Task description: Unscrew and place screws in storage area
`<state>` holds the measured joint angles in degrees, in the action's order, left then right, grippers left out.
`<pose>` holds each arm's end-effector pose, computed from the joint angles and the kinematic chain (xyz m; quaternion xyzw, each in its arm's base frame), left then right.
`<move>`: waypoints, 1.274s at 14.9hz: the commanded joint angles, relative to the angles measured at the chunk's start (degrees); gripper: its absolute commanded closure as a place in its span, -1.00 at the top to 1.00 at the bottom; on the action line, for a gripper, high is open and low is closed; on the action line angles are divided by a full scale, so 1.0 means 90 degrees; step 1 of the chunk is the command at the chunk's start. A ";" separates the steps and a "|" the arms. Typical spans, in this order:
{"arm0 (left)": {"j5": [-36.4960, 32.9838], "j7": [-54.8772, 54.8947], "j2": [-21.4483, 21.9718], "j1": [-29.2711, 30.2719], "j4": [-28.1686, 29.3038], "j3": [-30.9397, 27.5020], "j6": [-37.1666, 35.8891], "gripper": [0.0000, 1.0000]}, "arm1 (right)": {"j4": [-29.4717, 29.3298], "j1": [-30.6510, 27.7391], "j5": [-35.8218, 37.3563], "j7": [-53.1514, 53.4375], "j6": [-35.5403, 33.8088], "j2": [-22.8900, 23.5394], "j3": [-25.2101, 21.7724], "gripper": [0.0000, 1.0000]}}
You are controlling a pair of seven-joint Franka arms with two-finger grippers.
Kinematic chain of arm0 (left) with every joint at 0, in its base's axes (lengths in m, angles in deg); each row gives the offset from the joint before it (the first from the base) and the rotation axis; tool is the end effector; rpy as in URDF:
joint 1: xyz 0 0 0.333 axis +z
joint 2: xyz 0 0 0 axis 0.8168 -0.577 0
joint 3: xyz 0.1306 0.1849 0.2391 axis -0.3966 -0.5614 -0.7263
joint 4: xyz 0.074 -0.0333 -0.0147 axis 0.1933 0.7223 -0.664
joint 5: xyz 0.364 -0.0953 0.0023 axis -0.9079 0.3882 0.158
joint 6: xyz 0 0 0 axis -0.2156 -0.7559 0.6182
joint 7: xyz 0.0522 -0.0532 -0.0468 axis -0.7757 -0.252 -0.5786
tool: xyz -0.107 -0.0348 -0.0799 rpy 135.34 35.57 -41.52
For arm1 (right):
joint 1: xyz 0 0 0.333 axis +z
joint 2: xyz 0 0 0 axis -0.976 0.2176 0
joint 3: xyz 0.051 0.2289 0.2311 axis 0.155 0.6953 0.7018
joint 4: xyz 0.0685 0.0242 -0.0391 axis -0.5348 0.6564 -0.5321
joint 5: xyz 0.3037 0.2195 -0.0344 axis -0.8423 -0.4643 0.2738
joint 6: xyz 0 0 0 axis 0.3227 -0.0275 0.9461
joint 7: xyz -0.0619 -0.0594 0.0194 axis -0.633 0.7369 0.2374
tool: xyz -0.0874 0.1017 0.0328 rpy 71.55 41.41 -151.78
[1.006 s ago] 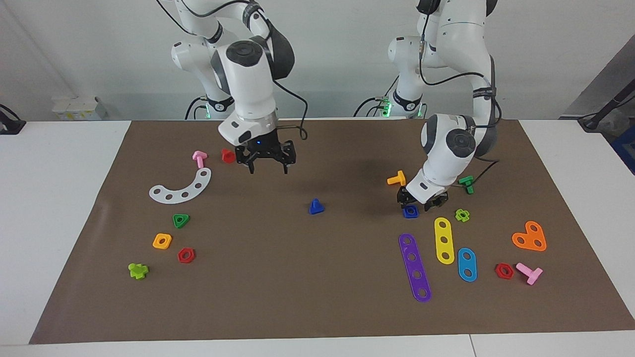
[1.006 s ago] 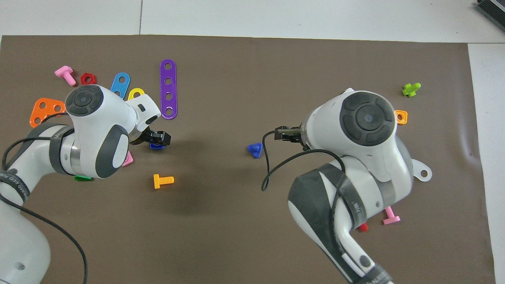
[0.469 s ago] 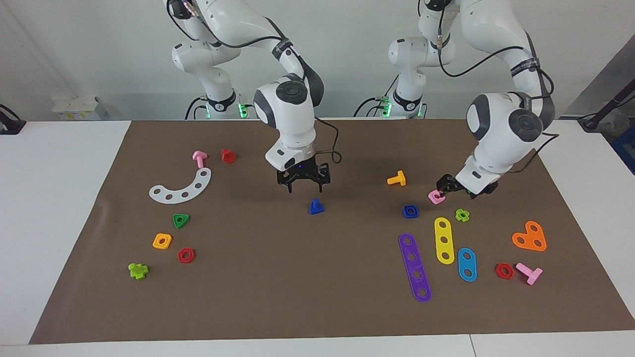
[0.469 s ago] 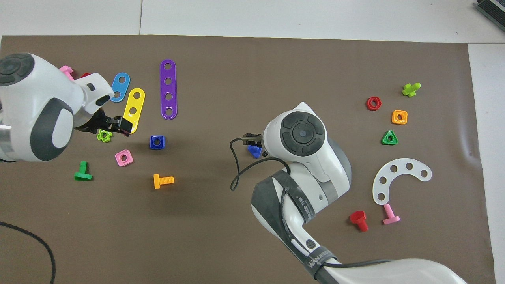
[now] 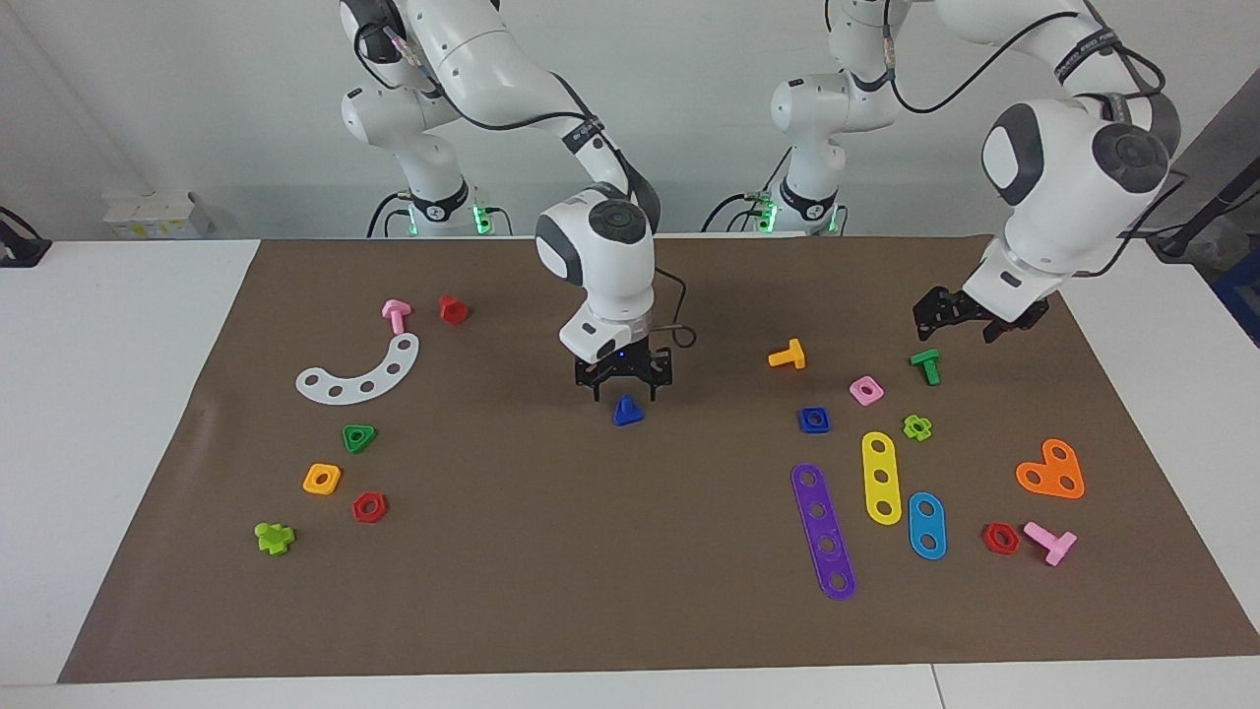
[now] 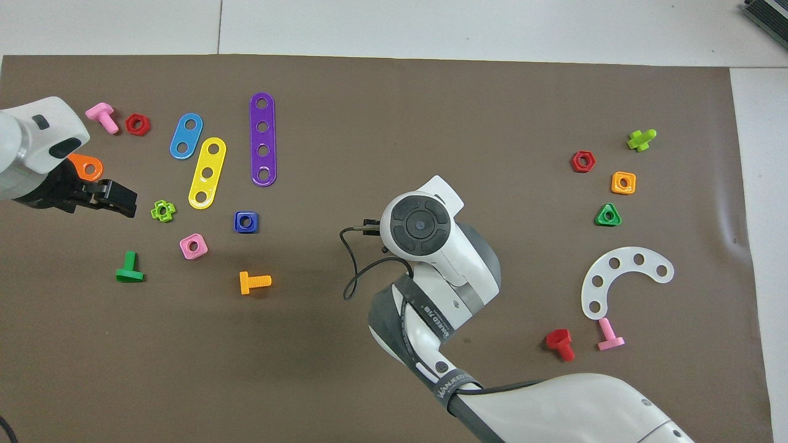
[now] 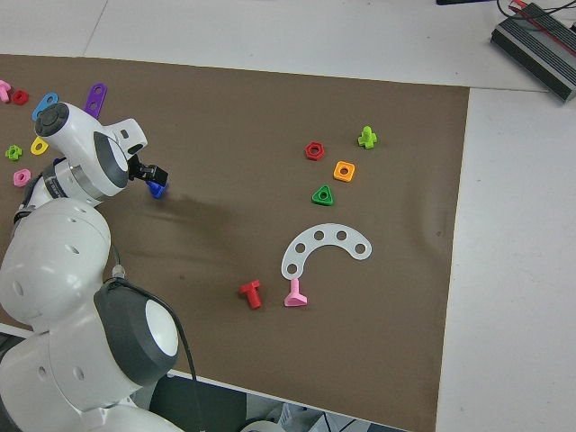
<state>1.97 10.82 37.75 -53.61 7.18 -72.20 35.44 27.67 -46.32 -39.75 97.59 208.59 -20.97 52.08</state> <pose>0.5617 -0.0116 0.5141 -0.9958 0.0687 0.0600 0.0084 0.5438 0.3693 0.3169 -0.9976 0.0266 -0.0624 0.0127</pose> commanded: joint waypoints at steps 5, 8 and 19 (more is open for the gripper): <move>-0.0124 -0.0008 0.0357 -0.0021 -0.0545 0.0002 -0.0503 1.00 | -0.0083 0.0039 0.0277 0.0138 0.0078 0.0164 -0.0026 0.59; -0.0094 -0.0017 0.0377 -0.0021 -0.0545 0.0002 -0.0493 1.00 | -0.0093 0.0049 0.0335 0.0128 0.0078 0.0164 -0.0016 0.37; 0.0072 -0.0056 0.0348 -0.0001 -0.0904 -0.0037 -0.0620 1.00 | -0.0083 0.0040 0.0335 0.0080 0.0048 0.0154 -0.0016 -0.64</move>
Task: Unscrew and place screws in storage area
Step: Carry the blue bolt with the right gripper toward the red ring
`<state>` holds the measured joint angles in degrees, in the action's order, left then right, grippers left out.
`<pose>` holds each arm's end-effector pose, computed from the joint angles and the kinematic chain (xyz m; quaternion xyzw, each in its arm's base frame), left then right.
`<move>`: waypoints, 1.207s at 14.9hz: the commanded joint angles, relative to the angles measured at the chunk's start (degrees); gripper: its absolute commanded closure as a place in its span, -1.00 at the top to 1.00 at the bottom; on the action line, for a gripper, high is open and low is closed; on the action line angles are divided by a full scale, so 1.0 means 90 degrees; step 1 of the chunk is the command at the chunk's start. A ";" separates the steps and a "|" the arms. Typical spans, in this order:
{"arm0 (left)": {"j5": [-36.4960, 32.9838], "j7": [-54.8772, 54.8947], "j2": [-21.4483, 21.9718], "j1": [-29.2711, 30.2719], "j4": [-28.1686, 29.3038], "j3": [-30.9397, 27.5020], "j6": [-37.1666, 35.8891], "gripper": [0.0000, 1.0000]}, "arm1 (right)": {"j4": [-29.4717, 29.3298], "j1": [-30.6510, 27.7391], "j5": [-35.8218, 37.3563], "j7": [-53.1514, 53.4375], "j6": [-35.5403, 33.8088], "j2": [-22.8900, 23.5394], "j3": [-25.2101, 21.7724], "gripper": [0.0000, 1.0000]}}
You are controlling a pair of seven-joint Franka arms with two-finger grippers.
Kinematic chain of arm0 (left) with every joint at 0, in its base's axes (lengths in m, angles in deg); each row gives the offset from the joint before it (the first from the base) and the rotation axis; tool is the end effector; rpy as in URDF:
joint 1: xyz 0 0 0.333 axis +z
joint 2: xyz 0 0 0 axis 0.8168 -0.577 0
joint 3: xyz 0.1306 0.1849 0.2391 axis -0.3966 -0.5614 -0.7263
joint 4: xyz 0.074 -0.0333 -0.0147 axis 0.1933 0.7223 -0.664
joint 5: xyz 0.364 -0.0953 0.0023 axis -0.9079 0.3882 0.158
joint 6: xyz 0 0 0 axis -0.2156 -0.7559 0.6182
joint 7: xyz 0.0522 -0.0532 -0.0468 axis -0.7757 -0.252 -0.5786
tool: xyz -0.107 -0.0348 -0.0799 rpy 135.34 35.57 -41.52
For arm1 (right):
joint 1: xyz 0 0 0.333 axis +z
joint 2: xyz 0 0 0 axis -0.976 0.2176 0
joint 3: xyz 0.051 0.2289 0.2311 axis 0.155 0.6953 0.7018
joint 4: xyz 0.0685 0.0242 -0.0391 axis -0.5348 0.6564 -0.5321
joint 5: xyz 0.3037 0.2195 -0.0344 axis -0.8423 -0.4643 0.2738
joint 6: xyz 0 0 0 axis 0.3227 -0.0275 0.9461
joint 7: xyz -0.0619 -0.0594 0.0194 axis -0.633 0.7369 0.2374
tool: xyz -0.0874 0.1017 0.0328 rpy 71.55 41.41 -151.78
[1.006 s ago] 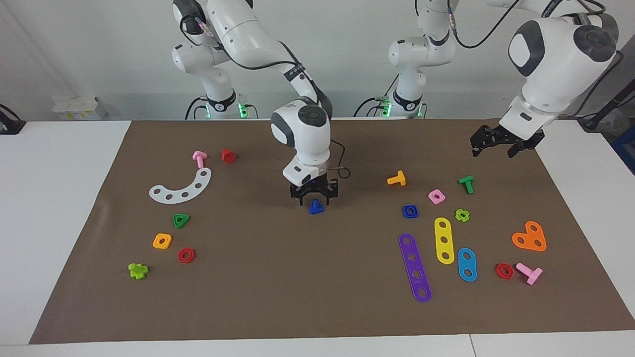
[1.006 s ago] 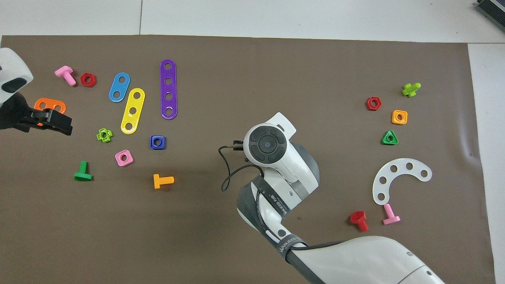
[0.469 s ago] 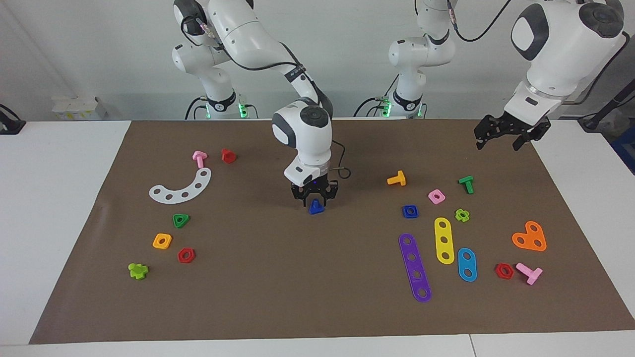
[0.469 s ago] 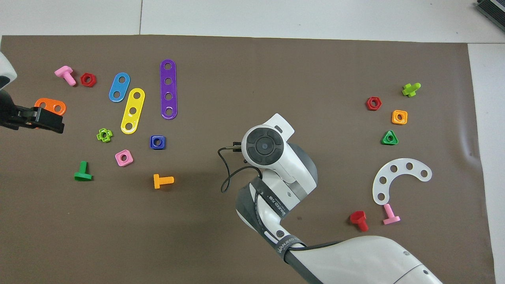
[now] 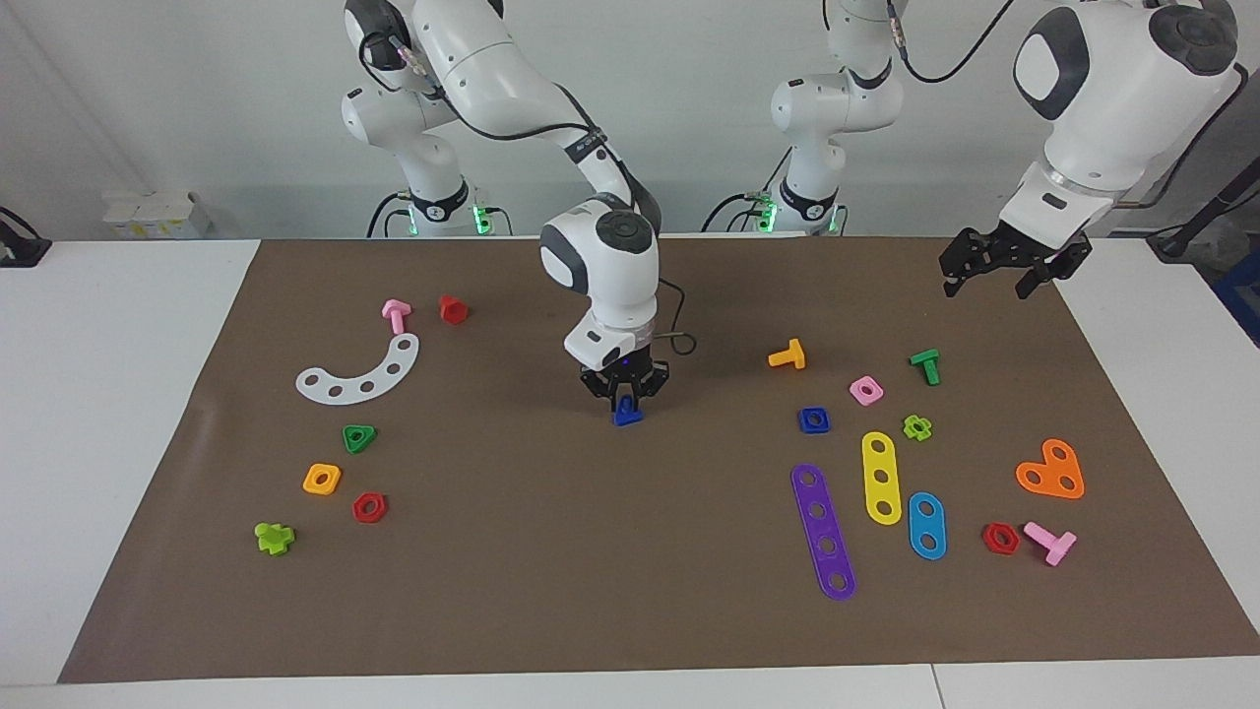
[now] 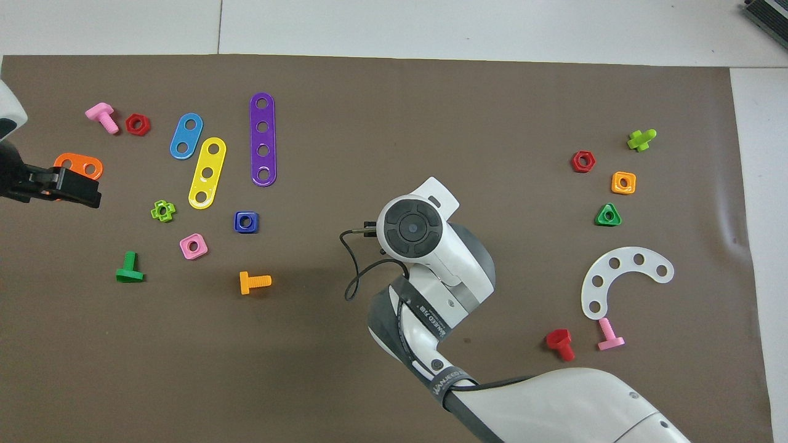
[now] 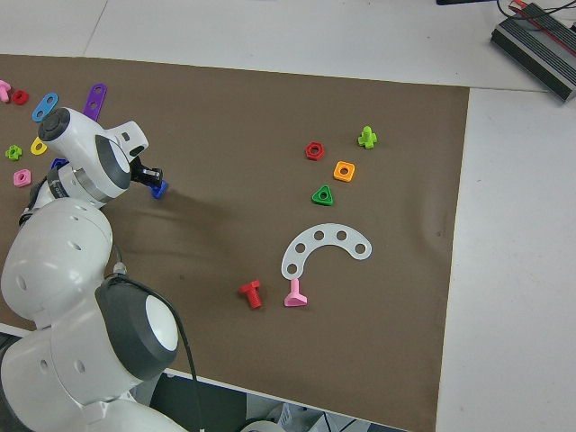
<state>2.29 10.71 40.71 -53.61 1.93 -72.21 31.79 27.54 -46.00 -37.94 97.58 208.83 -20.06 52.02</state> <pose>0.5514 -0.0123 0.5793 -0.9976 0.0663 0.0202 0.0085 0.5435 0.3714 0.3080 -0.9977 0.0137 -0.0658 0.0010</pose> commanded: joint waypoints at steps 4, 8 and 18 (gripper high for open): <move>0.0006 -0.0044 0.0048 0.0000 -0.0528 -0.0105 -0.0439 1.00 | -0.0030 -0.0093 0.0134 0.0021 -0.0017 -0.0074 -0.0009 -1.00; 0.0006 -0.0034 0.0106 -0.0001 -0.0528 -0.0095 -0.0313 1.00 | 0.0311 -0.0774 0.0115 -0.0241 -0.0027 -0.0630 0.0000 -1.00; -0.0003 -0.0034 0.0399 0.0078 -0.0226 -0.0075 -0.0273 1.00 | 0.0731 -0.2622 -0.0080 -0.1765 -0.0027 -0.0865 0.0010 -1.00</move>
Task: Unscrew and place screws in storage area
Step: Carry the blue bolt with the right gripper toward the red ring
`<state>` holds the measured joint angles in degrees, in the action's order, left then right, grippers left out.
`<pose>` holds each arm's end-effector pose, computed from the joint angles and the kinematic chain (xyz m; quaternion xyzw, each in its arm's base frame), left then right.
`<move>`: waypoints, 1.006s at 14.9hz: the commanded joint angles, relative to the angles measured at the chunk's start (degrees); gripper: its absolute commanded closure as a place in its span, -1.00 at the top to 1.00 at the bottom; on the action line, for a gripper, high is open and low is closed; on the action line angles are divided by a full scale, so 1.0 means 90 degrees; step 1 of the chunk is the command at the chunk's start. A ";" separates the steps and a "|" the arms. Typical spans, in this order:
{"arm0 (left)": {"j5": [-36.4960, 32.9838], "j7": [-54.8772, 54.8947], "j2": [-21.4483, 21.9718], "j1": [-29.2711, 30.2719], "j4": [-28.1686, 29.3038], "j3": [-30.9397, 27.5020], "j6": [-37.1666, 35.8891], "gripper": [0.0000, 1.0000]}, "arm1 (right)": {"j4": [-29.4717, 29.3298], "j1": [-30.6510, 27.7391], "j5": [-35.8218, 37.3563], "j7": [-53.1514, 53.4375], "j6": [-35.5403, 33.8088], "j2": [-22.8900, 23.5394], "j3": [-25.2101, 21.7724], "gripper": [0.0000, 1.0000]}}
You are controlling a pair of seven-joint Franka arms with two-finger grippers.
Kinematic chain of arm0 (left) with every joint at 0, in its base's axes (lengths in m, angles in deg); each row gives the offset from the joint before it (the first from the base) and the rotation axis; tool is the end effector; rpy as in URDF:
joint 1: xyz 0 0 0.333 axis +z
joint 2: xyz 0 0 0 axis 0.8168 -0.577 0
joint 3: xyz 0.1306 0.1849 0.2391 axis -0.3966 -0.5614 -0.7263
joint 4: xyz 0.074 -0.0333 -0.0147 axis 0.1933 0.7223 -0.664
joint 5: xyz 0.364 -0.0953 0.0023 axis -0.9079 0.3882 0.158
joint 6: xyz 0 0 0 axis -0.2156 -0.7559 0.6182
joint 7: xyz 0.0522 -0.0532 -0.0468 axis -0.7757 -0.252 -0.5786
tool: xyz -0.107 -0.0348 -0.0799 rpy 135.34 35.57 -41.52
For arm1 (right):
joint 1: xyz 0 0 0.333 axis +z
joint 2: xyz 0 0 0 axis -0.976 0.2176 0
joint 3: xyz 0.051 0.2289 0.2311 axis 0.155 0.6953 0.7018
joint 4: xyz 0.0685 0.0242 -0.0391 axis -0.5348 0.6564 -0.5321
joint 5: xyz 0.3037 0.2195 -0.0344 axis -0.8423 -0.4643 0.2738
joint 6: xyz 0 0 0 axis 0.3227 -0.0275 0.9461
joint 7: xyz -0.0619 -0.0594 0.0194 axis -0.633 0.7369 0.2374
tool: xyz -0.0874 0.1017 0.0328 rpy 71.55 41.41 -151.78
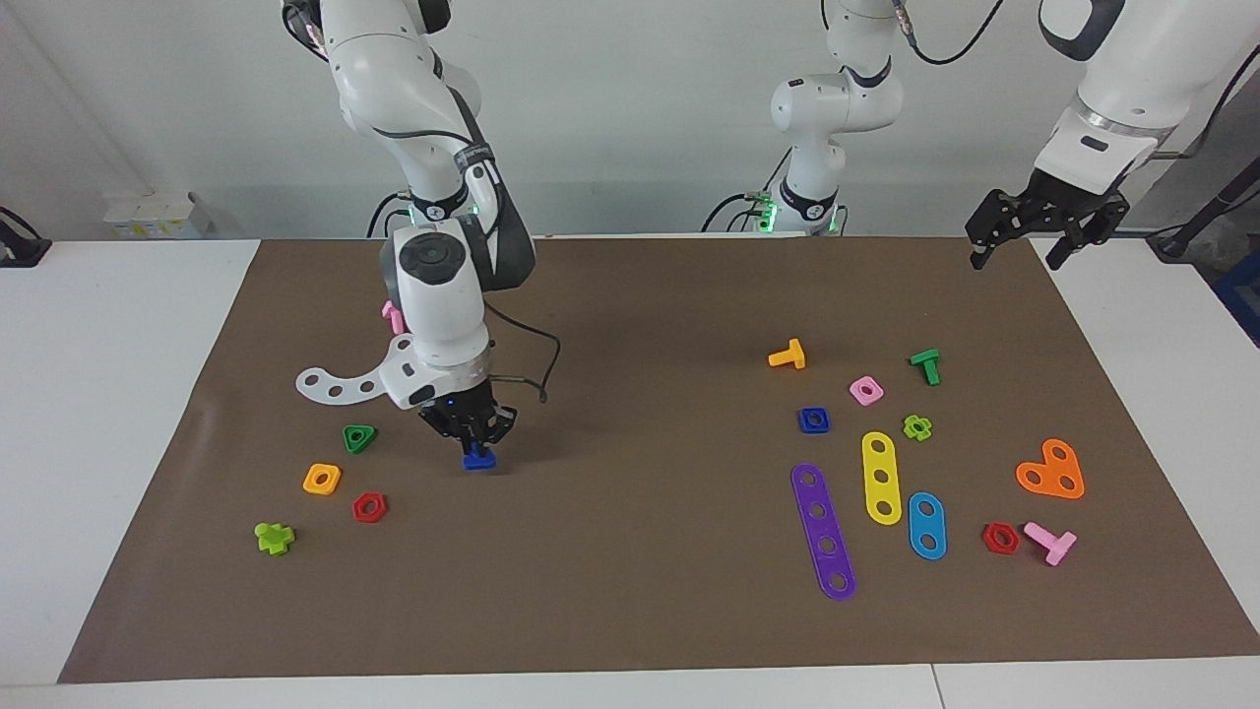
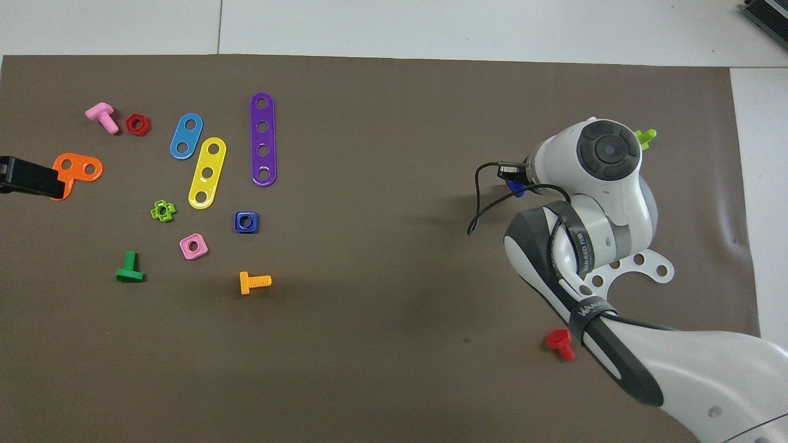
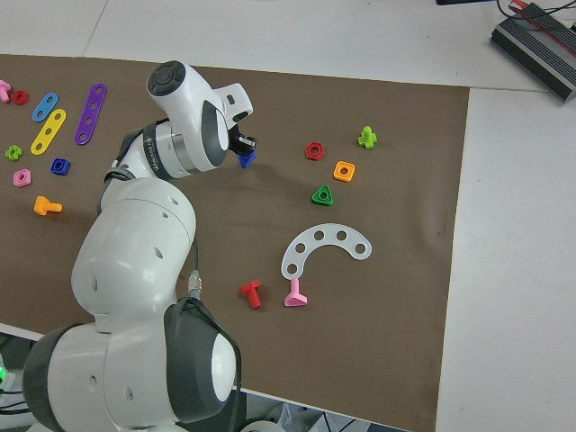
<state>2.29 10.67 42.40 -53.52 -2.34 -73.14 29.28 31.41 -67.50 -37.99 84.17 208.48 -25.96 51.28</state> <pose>0.5418 -0.0027 0.6255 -0.9983 0.0563 -0.0097 0.0106 0.6249 0.1350 0.3437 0.9927 -0.0900 0.0783 0.0196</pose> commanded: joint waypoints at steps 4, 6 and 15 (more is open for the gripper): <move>-0.0003 -0.0029 0.0211 0.0067 0.0278 0.0028 0.0005 1.00 | 0.0594 -0.0653 -0.0241 -0.0919 0.0021 -0.0307 0.0093 -1.00; -0.0003 -0.0029 0.0211 0.0067 0.0278 0.0028 0.0005 1.00 | 0.0672 -0.0780 -0.0338 -0.1105 0.0021 -0.0327 0.0093 -1.00; -0.0003 -0.0029 0.0221 0.0067 0.0278 0.0028 0.0005 1.00 | 0.0868 -0.1054 -0.0641 -0.1399 0.0089 -0.0346 0.0093 -0.33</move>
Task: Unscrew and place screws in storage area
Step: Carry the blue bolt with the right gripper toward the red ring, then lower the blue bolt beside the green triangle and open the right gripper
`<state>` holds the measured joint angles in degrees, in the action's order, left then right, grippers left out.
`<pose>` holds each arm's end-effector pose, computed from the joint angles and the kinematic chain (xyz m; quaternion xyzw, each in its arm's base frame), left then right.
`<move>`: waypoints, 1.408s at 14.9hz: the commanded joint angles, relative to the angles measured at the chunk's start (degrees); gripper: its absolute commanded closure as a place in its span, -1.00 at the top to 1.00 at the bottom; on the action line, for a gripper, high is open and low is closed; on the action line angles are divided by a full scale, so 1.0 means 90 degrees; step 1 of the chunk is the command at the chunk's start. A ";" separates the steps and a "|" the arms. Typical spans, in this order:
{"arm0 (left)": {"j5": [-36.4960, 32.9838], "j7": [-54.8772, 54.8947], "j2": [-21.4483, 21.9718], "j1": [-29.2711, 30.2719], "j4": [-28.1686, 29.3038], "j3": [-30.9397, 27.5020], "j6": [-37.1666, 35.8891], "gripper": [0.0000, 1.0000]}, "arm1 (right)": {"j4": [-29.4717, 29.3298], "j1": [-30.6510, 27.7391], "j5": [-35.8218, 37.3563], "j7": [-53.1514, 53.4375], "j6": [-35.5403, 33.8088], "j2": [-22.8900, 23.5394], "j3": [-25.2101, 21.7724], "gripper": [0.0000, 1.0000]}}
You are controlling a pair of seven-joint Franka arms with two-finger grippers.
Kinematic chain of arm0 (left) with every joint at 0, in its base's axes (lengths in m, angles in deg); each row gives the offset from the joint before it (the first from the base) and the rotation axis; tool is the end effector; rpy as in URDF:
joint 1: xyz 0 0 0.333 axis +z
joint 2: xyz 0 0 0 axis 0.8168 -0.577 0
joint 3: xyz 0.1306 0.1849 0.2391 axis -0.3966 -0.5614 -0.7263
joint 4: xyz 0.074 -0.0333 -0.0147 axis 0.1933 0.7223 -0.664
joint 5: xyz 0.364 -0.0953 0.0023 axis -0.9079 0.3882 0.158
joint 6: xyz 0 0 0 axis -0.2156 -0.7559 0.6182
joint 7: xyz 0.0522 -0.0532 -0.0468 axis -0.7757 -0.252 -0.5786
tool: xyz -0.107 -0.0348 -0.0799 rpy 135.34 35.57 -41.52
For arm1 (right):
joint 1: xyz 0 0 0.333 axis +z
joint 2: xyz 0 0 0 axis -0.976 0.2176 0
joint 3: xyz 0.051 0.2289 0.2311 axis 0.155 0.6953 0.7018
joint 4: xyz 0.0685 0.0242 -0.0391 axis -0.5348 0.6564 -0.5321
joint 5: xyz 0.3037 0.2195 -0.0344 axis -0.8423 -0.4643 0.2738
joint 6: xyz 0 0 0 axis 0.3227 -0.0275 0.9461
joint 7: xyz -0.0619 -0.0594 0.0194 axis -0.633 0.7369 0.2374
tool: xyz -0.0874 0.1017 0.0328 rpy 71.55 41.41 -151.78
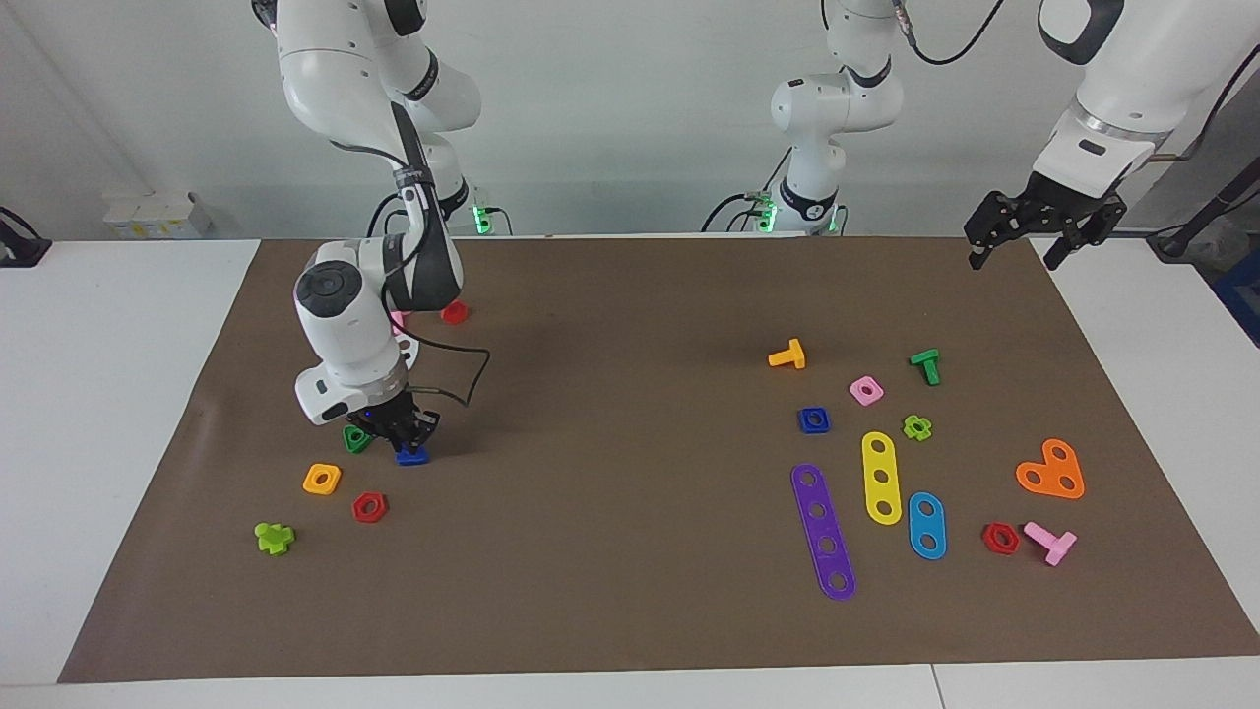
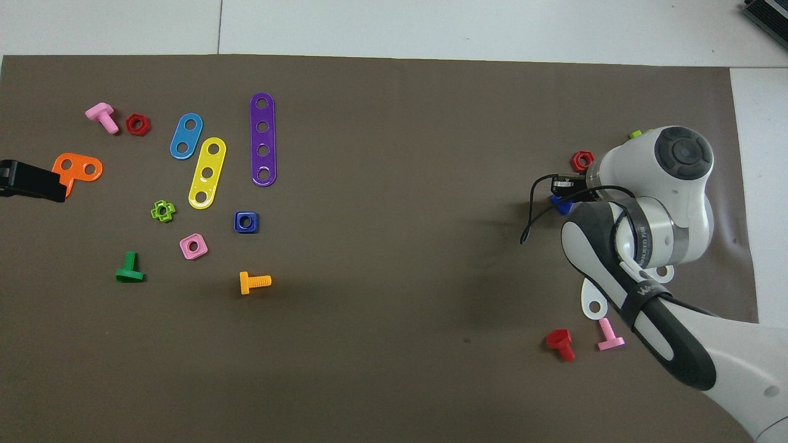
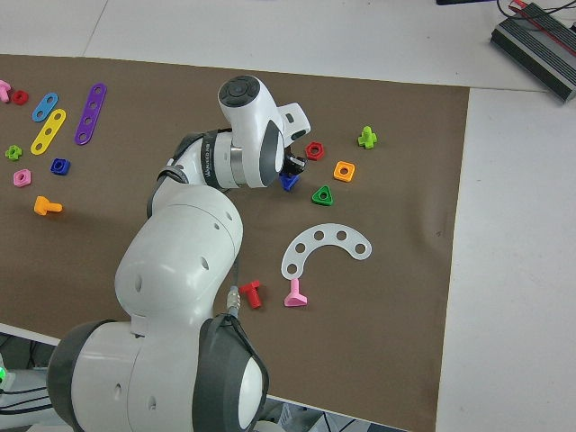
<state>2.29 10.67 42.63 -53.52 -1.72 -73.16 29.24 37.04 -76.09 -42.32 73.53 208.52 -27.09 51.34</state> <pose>0.5401 -0.0025 0.6227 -0.9983 0.0561 -0.0059 0.0105 0.6093 0.0425 0.3126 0.9950 -0.0945 0.0301 0.0105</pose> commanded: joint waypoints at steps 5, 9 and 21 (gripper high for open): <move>-0.0003 -0.0029 0.0196 0.0067 0.0210 0.0030 0.0010 1.00 | 0.0165 -0.0110 -0.0160 -0.0216 0.0056 -0.0269 0.0076 0.82; -0.0003 -0.0029 0.0186 0.0067 0.0210 0.0030 0.0010 1.00 | -0.0010 -0.0101 -0.0150 -0.0226 -0.0381 -0.0912 0.0047 0.96; -0.0003 -0.0029 0.0196 0.0067 0.0210 0.0030 0.0010 1.00 | -0.2461 -0.0218 -0.0247 -0.0294 -0.4191 -0.1910 0.0037 0.98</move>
<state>2.29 10.66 42.65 -53.52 -1.71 -73.16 29.24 19.23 -77.13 -42.88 73.38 174.31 -46.01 51.00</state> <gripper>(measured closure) 0.000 0.009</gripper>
